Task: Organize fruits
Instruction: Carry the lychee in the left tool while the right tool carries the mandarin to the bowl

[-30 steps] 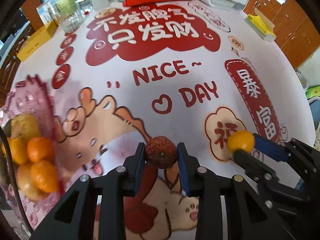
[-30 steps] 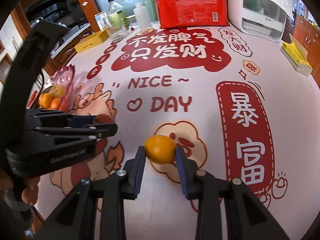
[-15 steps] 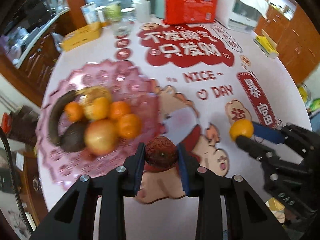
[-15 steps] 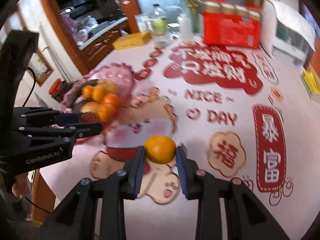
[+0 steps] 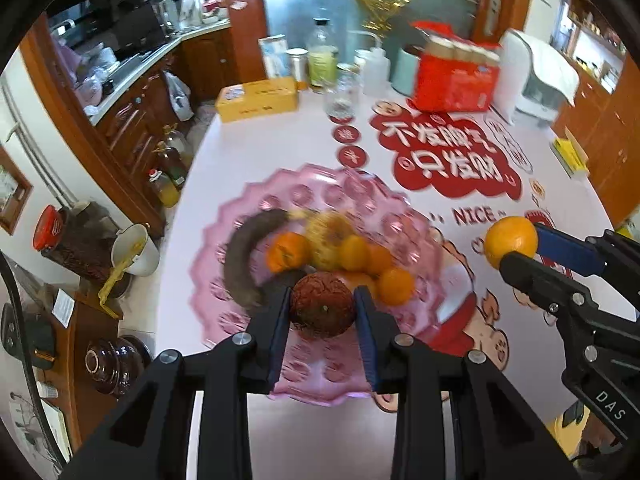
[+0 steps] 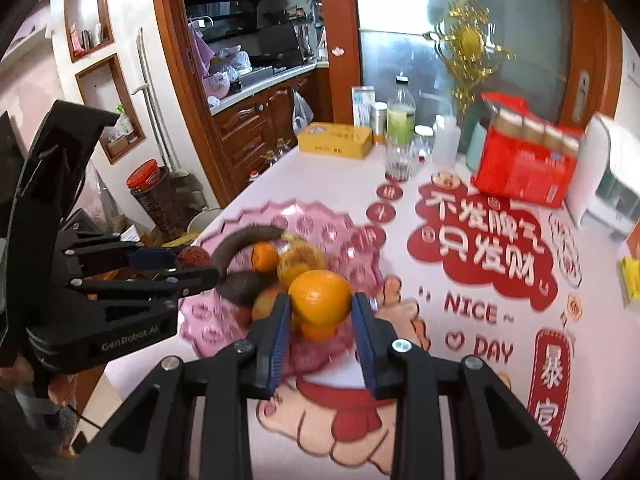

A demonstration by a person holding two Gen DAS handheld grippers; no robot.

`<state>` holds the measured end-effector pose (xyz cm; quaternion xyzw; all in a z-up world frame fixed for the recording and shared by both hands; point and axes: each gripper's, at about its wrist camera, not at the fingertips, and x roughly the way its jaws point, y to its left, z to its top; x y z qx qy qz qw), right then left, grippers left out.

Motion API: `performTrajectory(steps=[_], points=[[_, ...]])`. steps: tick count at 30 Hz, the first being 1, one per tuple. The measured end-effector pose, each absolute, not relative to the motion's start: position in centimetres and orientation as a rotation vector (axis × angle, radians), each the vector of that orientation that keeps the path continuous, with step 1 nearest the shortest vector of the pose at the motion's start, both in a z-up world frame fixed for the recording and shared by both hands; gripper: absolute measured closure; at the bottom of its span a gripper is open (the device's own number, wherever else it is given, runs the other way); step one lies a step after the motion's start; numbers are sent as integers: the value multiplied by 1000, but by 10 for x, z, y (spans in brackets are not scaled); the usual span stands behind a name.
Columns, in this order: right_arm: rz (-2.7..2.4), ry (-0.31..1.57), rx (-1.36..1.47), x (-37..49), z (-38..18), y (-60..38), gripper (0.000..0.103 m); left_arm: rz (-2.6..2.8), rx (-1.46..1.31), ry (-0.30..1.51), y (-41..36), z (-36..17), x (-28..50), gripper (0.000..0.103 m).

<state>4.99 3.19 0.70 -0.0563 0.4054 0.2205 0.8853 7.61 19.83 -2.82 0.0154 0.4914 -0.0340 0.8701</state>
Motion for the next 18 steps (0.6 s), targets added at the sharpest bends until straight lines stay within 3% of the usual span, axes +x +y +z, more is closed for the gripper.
performTrajectory(steps=[8, 18], points=[[399, 851, -89, 80, 5, 68, 72, -65, 0, 1014, 236, -30, 101, 73], [292, 950, -63, 110, -33, 88, 72, -129, 27, 1091, 241, -71, 119, 73]])
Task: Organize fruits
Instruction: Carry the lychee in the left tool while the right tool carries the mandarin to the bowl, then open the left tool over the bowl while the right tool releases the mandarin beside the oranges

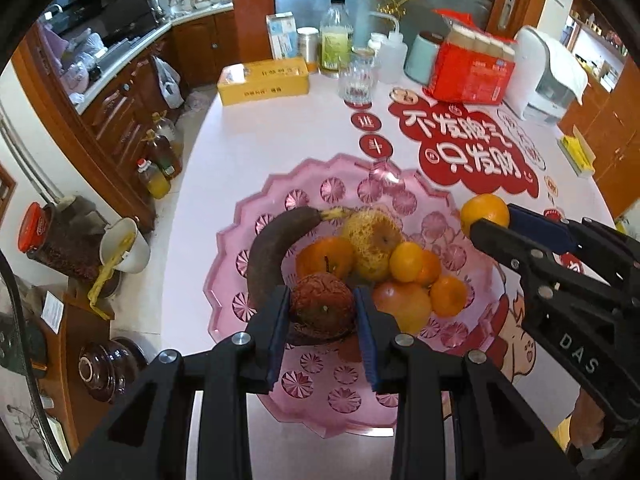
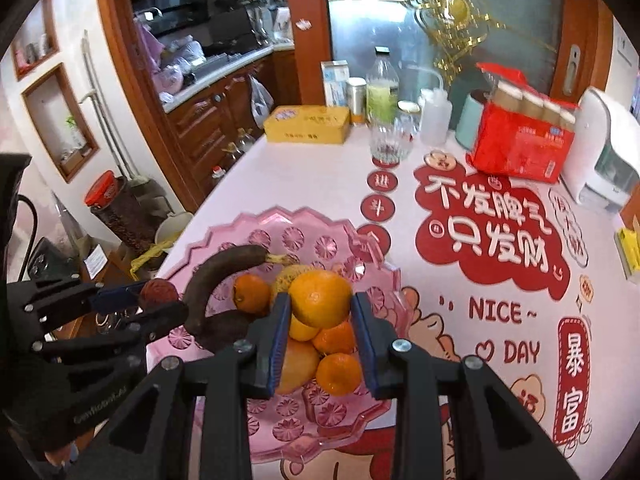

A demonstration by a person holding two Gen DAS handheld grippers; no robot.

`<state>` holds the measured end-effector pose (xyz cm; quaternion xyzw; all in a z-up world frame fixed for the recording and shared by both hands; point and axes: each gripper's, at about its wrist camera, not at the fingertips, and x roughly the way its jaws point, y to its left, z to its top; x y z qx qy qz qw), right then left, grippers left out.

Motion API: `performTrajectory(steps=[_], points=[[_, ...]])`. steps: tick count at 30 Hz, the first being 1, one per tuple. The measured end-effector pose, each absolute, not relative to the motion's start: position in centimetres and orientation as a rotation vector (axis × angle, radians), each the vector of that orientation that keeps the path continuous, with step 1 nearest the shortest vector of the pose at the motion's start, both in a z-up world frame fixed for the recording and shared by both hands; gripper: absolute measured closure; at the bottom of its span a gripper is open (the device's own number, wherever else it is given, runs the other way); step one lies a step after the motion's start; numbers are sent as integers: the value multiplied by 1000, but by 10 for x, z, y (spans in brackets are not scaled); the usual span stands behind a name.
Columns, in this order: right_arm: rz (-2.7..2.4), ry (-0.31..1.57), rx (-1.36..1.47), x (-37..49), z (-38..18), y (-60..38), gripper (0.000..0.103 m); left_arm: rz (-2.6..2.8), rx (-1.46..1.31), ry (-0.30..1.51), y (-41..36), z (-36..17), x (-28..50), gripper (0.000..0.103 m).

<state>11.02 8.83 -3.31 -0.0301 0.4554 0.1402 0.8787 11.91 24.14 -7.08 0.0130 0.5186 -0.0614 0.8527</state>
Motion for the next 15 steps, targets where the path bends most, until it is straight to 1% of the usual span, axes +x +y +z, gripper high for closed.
performTrajectory(steps=[15], points=[[212, 1064, -82, 134, -77, 84, 71, -196, 47, 1191, 228, -115, 141, 72]])
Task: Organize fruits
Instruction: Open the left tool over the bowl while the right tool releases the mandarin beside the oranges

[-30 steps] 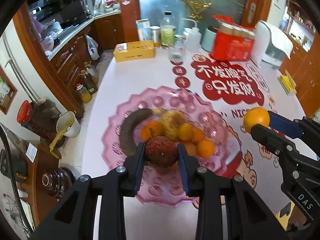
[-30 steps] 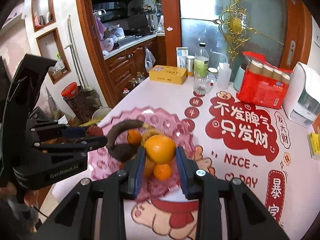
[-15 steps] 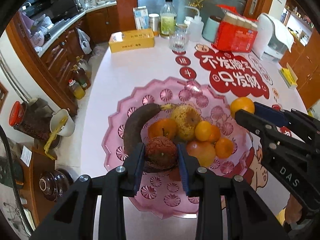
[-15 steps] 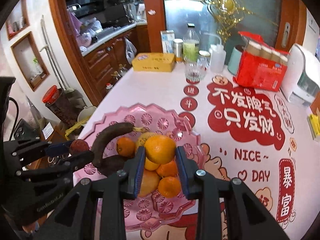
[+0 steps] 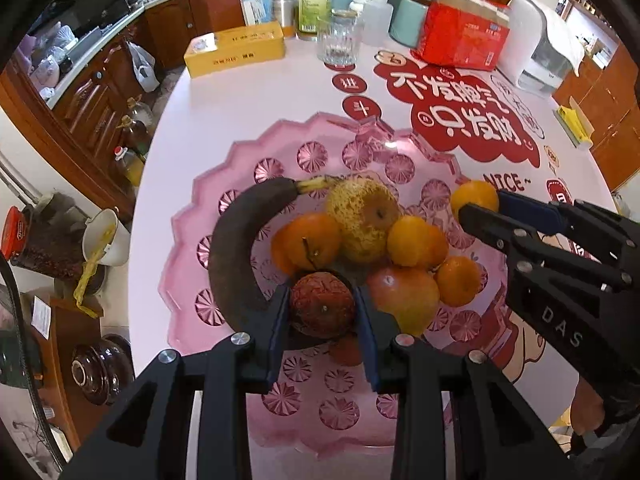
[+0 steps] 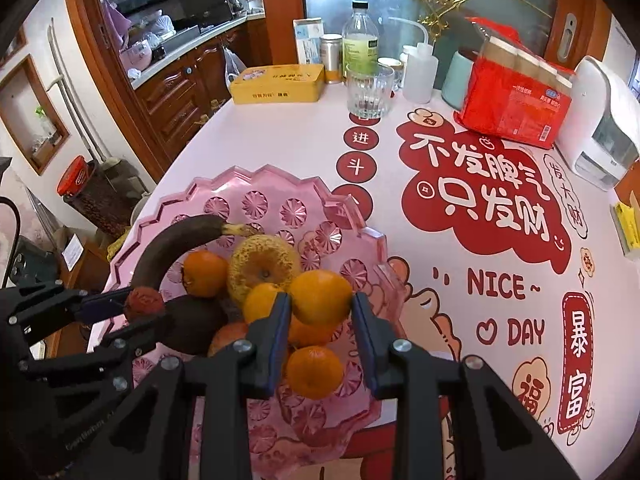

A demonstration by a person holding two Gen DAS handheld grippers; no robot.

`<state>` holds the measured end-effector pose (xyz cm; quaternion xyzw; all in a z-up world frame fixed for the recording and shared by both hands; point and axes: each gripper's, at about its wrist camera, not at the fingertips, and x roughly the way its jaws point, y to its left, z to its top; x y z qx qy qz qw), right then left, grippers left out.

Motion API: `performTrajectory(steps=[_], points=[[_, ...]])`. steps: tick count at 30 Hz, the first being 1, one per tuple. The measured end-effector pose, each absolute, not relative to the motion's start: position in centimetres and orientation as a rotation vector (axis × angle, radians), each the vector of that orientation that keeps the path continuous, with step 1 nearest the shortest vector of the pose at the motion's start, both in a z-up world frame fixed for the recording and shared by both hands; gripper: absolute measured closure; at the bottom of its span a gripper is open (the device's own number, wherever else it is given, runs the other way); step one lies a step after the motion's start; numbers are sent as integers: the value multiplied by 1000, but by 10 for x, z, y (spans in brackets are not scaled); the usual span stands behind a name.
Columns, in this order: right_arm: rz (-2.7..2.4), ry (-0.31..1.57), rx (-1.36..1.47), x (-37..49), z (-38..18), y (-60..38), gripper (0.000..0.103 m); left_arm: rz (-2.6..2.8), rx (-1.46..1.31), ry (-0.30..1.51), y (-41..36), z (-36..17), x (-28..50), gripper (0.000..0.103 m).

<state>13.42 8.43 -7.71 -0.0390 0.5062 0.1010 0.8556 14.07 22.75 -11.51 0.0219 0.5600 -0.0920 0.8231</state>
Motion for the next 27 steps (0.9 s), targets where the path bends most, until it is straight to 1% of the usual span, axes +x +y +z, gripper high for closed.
performTrajectory(steps=[2, 3, 4, 6, 7, 9, 11, 13, 16, 27], points=[[214, 1069, -90, 137, -80, 86, 71, -197, 42, 1197, 227, -118, 141, 69], [216, 1070, -93, 137, -82, 87, 71, -193, 44, 1197, 227, -118, 141, 60], [220, 1073, -96, 138, -83, 87, 71, -188, 47, 1195, 227, -118, 141, 46], [230, 1079, -99, 140, -86, 89, 71, -174, 49, 1180, 228, -117, 140, 31], [235, 1081, -100, 140, -87, 90, 71, -166, 49, 1171, 229, -115, 139, 26], [247, 1074, -99, 141, -87, 91, 70, -152, 43, 1166, 231, -114, 139, 22], [259, 1069, -95, 141, -85, 92, 65, -139, 34, 1166, 233, -114, 140, 19], [274, 1058, -87, 140, -83, 91, 52, -125, 21, 1173, 236, -115, 141, 18], [276, 1042, -85, 138, -79, 90, 46, -113, 6, 1179, 239, -116, 141, 17], [277, 1035, -65, 133, -76, 81, 46, -87, -14, 1158, 242, -107, 133, 16]])
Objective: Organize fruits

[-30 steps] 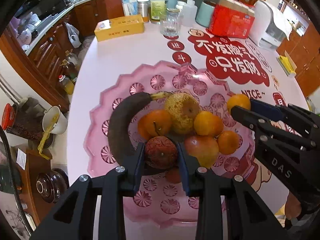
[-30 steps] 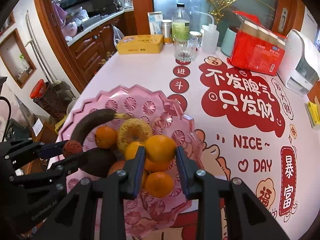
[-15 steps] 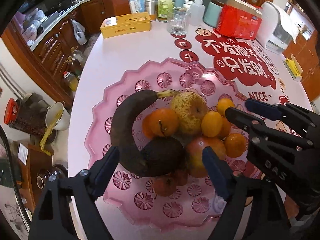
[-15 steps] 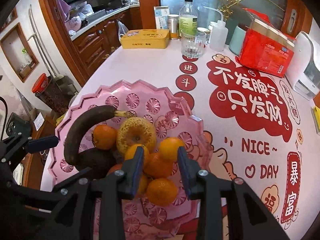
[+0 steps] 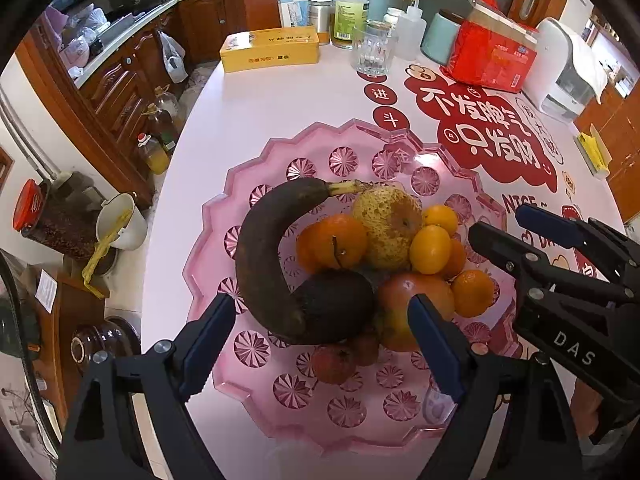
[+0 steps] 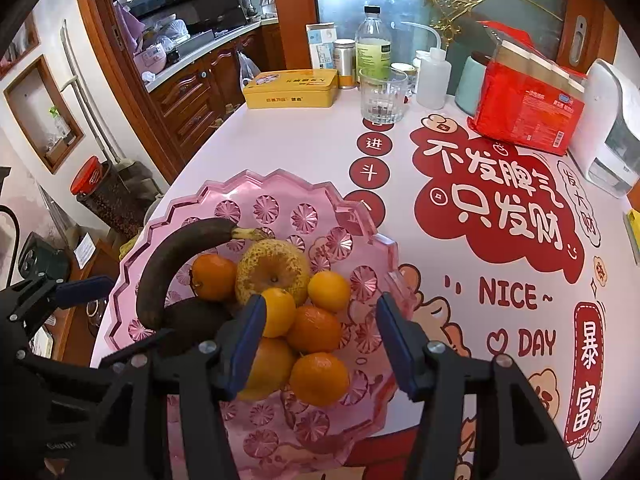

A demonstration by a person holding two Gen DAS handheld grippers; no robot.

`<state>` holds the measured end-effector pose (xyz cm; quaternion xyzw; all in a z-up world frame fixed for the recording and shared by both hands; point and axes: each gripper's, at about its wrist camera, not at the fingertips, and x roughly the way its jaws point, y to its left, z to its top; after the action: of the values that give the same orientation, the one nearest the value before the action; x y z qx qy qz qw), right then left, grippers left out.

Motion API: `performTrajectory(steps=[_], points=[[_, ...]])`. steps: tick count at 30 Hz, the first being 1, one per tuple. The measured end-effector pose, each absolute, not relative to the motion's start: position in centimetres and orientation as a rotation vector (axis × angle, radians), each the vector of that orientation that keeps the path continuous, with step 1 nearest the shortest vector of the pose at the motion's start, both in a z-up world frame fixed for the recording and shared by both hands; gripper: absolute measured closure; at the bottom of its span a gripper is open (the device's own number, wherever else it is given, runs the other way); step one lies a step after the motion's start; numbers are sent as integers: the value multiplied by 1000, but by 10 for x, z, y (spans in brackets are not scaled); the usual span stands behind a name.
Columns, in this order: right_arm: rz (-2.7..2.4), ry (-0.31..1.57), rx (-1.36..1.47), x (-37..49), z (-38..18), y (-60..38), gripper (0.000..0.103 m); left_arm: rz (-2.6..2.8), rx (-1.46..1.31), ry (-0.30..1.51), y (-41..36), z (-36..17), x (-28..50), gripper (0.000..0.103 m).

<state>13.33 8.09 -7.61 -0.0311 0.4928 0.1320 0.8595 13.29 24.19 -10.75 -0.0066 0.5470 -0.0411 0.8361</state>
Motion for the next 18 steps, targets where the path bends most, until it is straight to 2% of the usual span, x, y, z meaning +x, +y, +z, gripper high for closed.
performTrajectory(steps=[10, 18], points=[[283, 1004, -68, 121, -69, 77, 46, -62, -2, 1072, 241, -90, 118, 16], [282, 996, -53, 99, -63, 62, 46, -74, 28, 1103, 226, -86, 100, 16]])
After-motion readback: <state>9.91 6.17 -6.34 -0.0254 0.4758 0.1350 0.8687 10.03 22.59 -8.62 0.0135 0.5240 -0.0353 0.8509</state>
